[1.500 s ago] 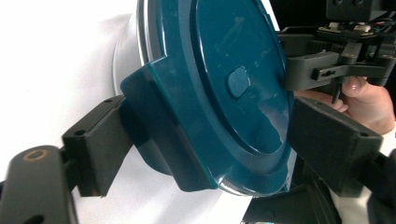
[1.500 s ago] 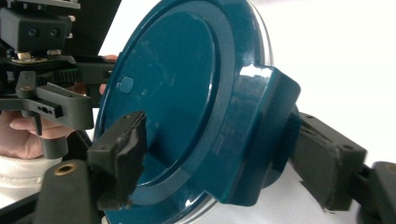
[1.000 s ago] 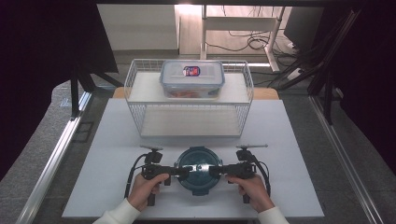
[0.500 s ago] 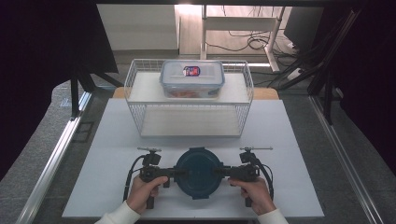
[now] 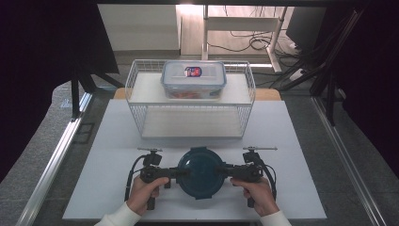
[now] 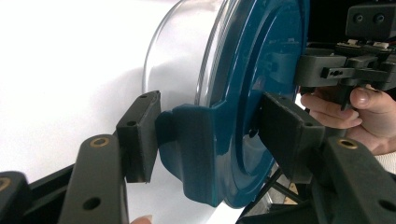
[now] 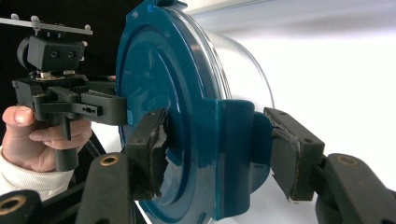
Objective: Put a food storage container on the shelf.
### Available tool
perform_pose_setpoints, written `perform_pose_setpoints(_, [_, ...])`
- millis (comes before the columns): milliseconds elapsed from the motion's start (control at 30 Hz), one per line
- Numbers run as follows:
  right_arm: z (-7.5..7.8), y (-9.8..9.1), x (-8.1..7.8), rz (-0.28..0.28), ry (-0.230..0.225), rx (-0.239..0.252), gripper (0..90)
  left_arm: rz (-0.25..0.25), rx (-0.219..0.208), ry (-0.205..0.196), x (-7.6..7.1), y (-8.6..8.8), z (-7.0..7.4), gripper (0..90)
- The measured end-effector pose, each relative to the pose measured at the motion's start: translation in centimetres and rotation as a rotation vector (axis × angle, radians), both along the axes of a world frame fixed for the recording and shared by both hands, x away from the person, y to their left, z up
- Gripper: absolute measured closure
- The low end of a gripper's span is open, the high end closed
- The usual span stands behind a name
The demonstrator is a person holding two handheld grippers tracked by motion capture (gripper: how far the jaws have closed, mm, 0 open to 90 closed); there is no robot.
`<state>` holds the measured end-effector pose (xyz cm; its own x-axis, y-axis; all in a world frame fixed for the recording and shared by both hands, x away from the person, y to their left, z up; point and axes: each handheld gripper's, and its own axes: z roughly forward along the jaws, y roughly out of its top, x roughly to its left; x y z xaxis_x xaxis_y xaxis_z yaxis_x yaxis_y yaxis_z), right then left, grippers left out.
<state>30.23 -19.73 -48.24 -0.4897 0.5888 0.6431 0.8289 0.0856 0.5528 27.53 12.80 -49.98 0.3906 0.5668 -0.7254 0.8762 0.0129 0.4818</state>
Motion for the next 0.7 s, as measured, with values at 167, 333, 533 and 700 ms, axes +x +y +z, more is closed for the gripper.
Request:
perform_pose_setpoints(167, [0.7, 0.1, 0.2, 0.004, -0.025, -0.002, 41.9, -0.004, 0.006, -0.021, 0.3, 0.2, 0.8, 39.7])
perform_pose_setpoints(333, [1.5, 0.6, 0.5, 0.020, -0.055, -0.019, 41.9, -0.004, -0.001, -0.032, 0.8, 0.6, 1.4, 39.3])
perform_pose_setpoints(533, [2.7, 1.2, 1.1, 0.022, -0.078, -0.012, 41.9, -0.001, 0.008, -0.058, 1.4, 1.2, 2.7, 39.3])
perform_pose_setpoints(700, [3.7, 1.6, 1.5, 0.026, -0.107, -0.011, 41.9, 0.007, 0.007, -0.078, 1.7, 1.6, 4.1, 39.2])
